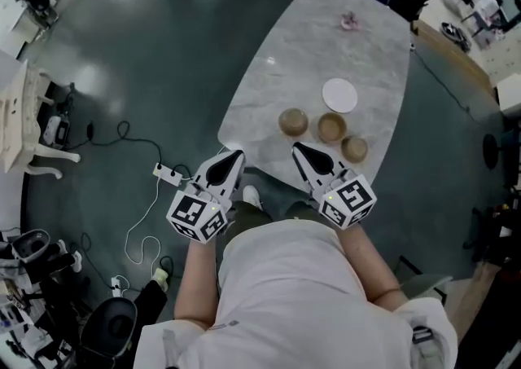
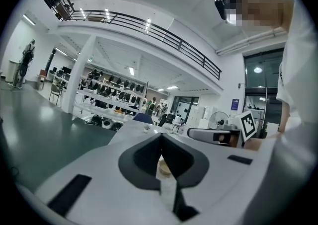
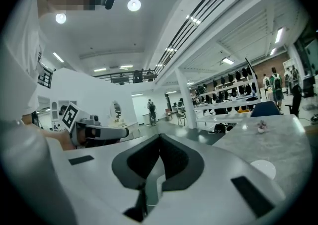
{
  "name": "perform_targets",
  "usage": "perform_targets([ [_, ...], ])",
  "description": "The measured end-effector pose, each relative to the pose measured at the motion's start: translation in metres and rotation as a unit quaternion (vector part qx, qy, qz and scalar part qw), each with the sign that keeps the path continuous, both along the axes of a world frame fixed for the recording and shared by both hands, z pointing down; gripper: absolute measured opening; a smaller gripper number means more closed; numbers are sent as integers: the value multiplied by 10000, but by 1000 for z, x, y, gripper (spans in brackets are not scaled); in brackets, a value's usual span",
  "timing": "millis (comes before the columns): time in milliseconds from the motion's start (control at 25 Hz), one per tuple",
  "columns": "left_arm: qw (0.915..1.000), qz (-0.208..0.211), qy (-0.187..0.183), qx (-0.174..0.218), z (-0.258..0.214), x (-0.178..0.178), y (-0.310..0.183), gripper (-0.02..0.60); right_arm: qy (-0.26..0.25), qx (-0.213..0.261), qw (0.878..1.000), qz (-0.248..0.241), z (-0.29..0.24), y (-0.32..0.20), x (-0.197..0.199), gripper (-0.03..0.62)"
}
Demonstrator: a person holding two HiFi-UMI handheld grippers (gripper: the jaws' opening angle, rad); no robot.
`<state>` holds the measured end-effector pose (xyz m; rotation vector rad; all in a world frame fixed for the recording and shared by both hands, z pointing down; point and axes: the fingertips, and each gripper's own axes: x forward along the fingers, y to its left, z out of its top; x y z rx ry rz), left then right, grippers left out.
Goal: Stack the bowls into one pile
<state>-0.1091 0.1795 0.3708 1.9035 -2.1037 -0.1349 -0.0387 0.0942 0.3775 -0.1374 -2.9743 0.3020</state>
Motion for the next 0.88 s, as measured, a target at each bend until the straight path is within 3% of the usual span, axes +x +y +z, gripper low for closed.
perform_targets([
  [400,9959,889,193,-9,8,-66,-16,2,215,30,9943,1039,6,-10,-49,18],
  [880,9828,1809,314,-217,30,-49,-62,2,587,14,9765,2076,27,-46,-16,55],
])
